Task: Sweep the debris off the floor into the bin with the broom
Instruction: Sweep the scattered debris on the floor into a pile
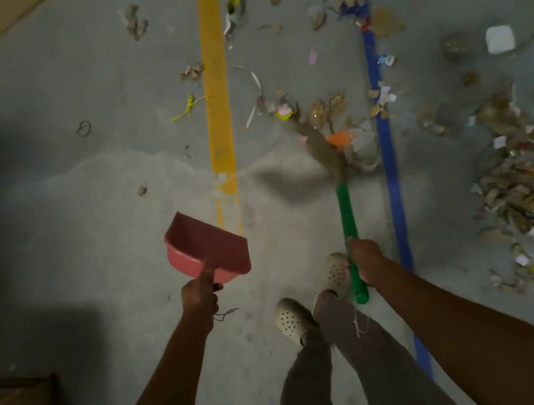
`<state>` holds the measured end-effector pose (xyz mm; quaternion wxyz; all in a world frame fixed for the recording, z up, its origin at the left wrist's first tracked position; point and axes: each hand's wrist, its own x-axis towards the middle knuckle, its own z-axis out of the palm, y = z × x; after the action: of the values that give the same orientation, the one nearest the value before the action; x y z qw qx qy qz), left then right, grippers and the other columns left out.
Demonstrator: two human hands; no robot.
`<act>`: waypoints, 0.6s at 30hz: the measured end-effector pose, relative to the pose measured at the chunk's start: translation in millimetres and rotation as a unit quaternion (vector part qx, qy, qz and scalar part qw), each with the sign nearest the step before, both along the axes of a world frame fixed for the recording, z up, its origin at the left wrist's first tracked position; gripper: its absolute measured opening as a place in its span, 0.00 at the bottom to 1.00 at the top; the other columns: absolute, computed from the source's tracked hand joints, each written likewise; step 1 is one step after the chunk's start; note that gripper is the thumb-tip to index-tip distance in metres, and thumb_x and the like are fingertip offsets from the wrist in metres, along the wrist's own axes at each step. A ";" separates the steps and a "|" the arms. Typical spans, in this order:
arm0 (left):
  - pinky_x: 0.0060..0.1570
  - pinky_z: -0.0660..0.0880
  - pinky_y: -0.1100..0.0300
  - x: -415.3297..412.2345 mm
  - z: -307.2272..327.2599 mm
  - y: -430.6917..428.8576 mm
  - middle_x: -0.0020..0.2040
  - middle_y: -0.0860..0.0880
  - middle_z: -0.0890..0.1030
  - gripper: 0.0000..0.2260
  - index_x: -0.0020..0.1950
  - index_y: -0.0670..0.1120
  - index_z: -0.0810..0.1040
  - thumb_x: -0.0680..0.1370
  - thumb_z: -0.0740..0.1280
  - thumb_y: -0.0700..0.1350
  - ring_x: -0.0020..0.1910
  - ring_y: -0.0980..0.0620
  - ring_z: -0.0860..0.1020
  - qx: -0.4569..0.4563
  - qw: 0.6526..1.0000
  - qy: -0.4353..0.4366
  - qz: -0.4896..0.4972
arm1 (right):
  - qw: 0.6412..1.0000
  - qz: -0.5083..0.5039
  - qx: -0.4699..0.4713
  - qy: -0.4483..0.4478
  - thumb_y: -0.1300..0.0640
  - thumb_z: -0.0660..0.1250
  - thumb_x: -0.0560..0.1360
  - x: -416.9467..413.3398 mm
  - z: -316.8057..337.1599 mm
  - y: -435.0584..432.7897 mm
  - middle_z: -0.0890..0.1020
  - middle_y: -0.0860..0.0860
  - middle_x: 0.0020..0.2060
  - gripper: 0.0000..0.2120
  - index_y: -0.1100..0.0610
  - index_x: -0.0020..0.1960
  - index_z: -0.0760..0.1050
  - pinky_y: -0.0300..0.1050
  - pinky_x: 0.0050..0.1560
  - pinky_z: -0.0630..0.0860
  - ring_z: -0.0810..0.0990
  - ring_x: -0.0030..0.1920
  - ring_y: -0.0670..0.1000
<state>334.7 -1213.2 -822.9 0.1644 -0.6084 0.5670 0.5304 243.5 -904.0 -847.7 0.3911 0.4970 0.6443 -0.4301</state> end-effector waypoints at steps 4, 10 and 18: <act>0.20 0.59 0.65 -45.6 -0.5 30.8 0.39 0.42 0.78 0.22 0.48 0.35 0.77 0.76 0.71 0.57 0.23 0.55 0.62 0.016 0.999 0.008 -0.047 | 0.990 -0.136 0.030 0.021 0.57 0.58 0.83 -18.7 10.6 60.8 0.71 0.56 0.31 0.11 0.64 0.47 0.71 0.44 0.29 0.68 0.70 0.28 0.53; 0.20 0.59 0.65 -110.4 9.6 73.3 0.39 0.42 0.78 0.22 0.45 0.38 0.76 0.75 0.72 0.58 0.22 0.55 0.62 0.031 0.993 0.030 -0.112 | 0.957 -0.256 0.128 0.047 0.57 0.60 0.82 -13.8 51.2 144.0 0.73 0.57 0.31 0.13 0.64 0.42 0.71 0.46 0.30 0.71 0.73 0.27 0.52; 0.20 0.59 0.66 -153.3 30.9 105.1 0.39 0.42 0.78 0.21 0.45 0.37 0.76 0.77 0.71 0.56 0.24 0.54 0.63 0.037 0.984 0.067 -0.161 | 0.954 -0.241 0.154 0.090 0.47 0.58 0.83 0.0 71.4 138.2 0.78 0.62 0.33 0.23 0.67 0.47 0.77 0.51 0.34 0.76 0.76 0.30 0.58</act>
<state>181.4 -1108.1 -792.0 0.2321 -0.4658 0.6469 0.5574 243.5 -765.7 -776.4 0.1346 0.6509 0.5964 -0.4500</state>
